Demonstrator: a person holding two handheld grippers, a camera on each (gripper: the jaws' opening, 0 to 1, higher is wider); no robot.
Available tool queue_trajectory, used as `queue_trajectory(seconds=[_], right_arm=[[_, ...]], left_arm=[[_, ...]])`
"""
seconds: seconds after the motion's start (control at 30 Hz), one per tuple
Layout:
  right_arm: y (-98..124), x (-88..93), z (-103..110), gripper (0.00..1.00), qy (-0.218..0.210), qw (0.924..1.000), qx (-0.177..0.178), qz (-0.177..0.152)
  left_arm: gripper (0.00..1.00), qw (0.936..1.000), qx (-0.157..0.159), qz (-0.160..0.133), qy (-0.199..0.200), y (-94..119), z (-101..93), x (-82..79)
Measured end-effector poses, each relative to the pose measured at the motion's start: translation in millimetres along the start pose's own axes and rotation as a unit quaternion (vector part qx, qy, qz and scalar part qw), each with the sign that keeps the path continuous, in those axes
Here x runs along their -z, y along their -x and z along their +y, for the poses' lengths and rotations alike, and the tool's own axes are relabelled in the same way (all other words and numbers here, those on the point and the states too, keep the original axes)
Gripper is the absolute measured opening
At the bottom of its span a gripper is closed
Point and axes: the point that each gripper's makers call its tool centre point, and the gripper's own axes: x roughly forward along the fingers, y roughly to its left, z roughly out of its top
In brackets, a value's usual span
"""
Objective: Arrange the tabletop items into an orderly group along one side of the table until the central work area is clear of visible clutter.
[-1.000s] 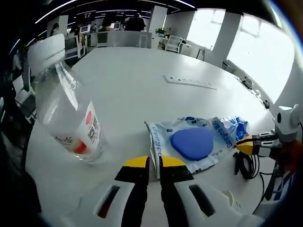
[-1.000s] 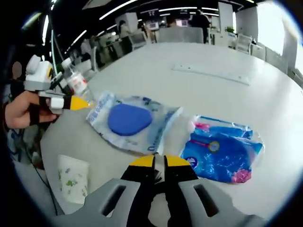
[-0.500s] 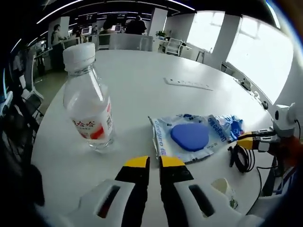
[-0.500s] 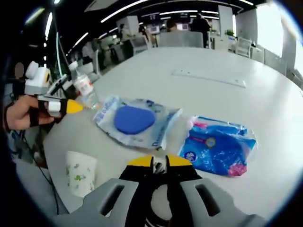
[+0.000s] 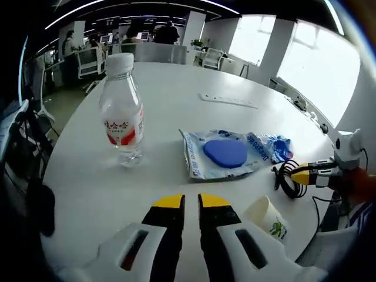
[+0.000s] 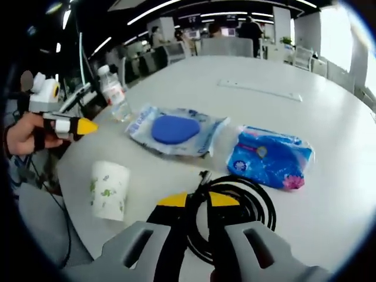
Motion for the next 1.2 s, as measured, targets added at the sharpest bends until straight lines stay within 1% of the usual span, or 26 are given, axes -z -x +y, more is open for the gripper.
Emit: queue_trajectory(seconds=[0.13, 0.27, 0.47, 0.53, 0.57, 0.67, 0.8, 0.87, 0.93, 1.07, 1.2], right_arm=[[0.8, 6.9, 2.2, 0.10, 0.001, 1.0000, 0.001, 0.005], [2.3, 13.2, 5.5, 0.11, 0.002, 0.9999, 0.001, 0.010], [5.4, 19.2, 4.3, 0.12, 0.009, 0.9999, 0.003, 0.014], [7.2, 21.5, 3.4, 0.12, 0.008, 0.9998, 0.007, 0.015], [7.4, 21.9, 2.4, 0.12, 0.007, 0.9998, 0.007, 0.014], [9.6, 23.9, 1.2, 0.12, 0.011, 0.9998, 0.009, 0.012], [11.5, 29.7, -2.9, 0.14, 0.011, 0.9998, 0.012, 0.014], [13.5, 31.9, -3.7, 0.15, 0.009, 0.9998, 0.012, 0.015], [15.0, 35.0, -4.2, 0.16, 0.017, 0.9996, 0.012, 0.020], [17.3, 37.9, -7.0, 0.17, 0.022, 0.9994, 0.015, 0.023], [14.8, 40.0, -7.2, 0.18, 0.029, 0.9991, 0.014, 0.028]], left_arm=[[0.10, 1.0000, 0.008, 0.001, -0.004, 9.0, -5.0, 6.5], [0.11, 0.9999, 0.011, -0.001, -0.008, 19.3, -8.3, 13.8], [0.16, 0.9998, 0.010, -0.009, -0.015, 34.5, -5.7, 20.6], [0.18, 0.9996, 0.009, -0.009, -0.024, 42.2, -5.4, 24.1], [0.19, 0.9993, 0.011, -0.009, -0.034, 47.1, -6.5, 27.1], [0.25, 0.9990, 0.022, -0.009, -0.037, 54.5, -10.2, 35.5], [0.27, 0.9988, 0.019, -0.007, -0.045, 66.1, -10.0, 46.9], [0.28, 0.9987, 0.018, -0.010, -0.046, 71.3, -10.0, 49.3], [0.30, 0.9986, 0.018, -0.013, -0.048, 75.4, -10.7, 49.8], [0.32, 0.9978, 0.014, -0.020, -0.062, 83.2, -12.1, 49.0], [0.33, 0.9979, 0.014, -0.029, -0.057, 87.4, -11.0, 46.0]])
